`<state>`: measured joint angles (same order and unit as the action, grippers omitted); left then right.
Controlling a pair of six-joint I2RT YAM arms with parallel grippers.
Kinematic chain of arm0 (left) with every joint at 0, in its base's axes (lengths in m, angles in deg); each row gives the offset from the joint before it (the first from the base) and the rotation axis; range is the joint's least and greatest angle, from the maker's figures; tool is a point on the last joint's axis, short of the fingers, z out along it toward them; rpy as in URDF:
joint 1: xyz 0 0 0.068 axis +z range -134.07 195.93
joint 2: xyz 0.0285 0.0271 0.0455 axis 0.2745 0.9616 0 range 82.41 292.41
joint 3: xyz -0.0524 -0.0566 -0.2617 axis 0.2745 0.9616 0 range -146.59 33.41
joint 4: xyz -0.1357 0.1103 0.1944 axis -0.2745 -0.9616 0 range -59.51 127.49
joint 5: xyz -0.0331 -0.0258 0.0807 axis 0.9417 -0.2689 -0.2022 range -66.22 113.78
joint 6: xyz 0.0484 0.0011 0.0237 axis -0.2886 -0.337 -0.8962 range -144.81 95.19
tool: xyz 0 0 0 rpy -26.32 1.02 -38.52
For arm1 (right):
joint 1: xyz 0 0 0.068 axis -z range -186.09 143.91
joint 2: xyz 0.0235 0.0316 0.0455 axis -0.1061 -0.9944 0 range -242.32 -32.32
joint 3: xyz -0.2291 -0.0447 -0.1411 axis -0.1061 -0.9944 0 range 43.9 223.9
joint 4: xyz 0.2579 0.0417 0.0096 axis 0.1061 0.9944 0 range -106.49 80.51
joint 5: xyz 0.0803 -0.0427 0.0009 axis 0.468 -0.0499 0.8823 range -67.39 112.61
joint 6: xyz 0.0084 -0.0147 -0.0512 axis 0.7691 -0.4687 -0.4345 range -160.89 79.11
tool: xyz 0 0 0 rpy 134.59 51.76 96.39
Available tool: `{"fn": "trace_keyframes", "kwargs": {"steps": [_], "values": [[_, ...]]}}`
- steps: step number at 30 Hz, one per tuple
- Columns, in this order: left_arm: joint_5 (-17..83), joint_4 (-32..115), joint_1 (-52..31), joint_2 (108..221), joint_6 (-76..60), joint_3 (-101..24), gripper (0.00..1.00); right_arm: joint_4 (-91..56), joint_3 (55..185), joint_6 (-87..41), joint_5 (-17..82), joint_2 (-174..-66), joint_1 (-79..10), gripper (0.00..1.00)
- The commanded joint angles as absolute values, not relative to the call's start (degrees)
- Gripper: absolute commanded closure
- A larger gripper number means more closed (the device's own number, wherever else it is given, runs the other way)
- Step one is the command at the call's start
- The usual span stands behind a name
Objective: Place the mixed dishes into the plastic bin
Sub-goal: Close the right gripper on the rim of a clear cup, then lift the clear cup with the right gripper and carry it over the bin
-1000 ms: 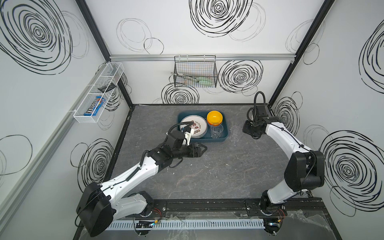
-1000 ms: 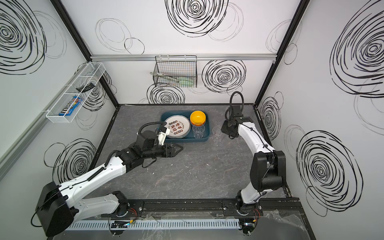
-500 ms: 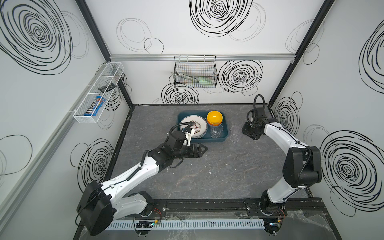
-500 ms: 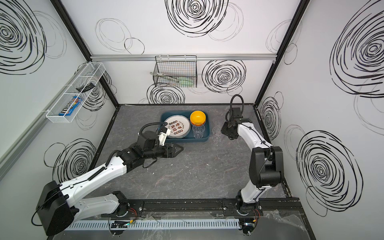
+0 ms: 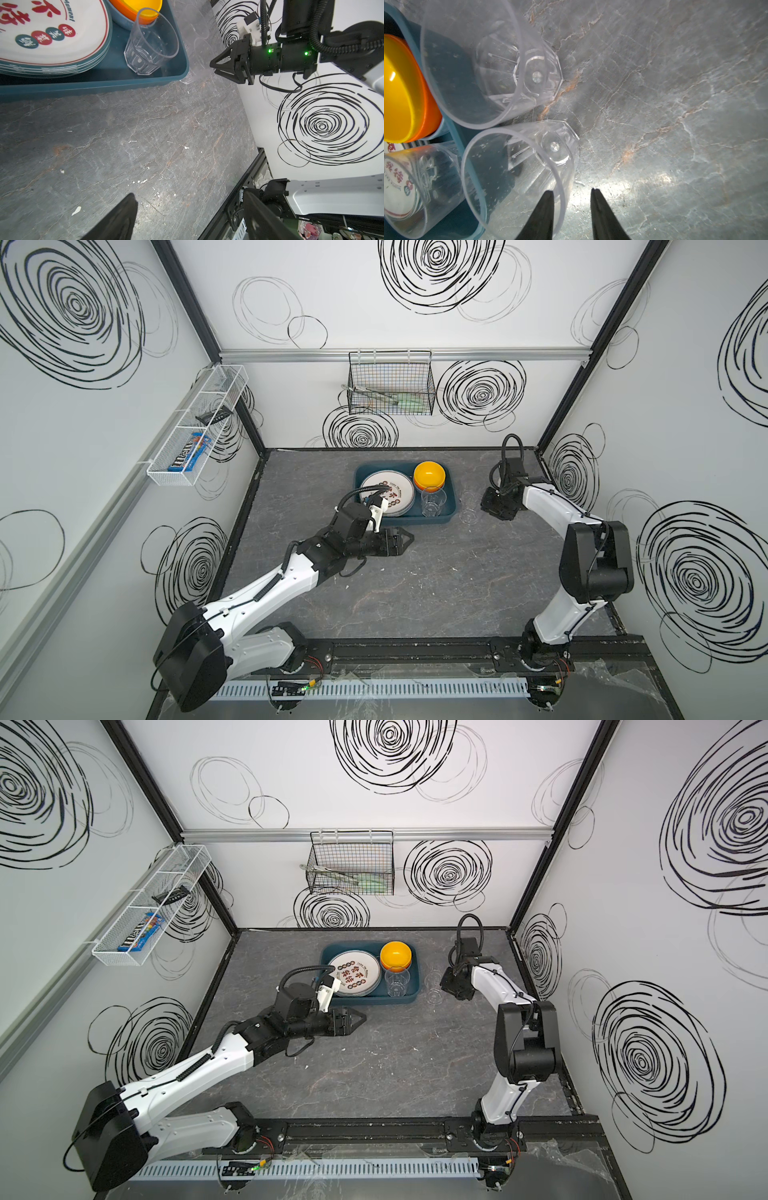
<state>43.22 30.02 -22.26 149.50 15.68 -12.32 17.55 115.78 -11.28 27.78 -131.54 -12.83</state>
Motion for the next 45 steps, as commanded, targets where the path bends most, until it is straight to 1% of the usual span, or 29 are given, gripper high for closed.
{"fn": "trace_keyframes", "kwargs": {"steps": [1, 7, 11, 26, 28, 36, 45], "values": [[42.9, 32.7, -21.9, 148.3, 16.2, -11.3, 0.16, 17.2, 117.5, -10.7, 27.7, -132.4, -13.2, 0.69], [43.2, 33.1, -21.4, 147.9, 16.8, -10.3, 0.17, 17.2, 117.1, -10.7, 27.1, -132.4, -13.9, 0.76], [43.4, 33.5, -21.2, 147.6, 17.0, -9.8, 0.16, 17.5, 116.3, -11.0, 25.5, -132.0, -14.8, 0.83], [43.6, 33.7, -20.9, 146.7, 17.5, -8.9, 0.16, 18.8, 114.0, -11.7, 21.8, -128.6, -16.6, 0.99], [43.5, 33.8, -20.8, 146.7, 17.6, -8.7, 0.16, 19.2, 114.0, -11.9, 21.2, -127.8, -16.7, 1.00], [43.3, 34.4, -20.6, 146.2, 18.1, -8.2, 0.16, 21.4, 115.2, -12.9, 19.2, -124.9, -17.5, 1.00], [42.9, 34.3, -19.8, 145.5, 18.1, -8.1, 0.15, 24.9, 119.3, -13.6, 17.4, -122.7, -19.7, 1.00]]}}
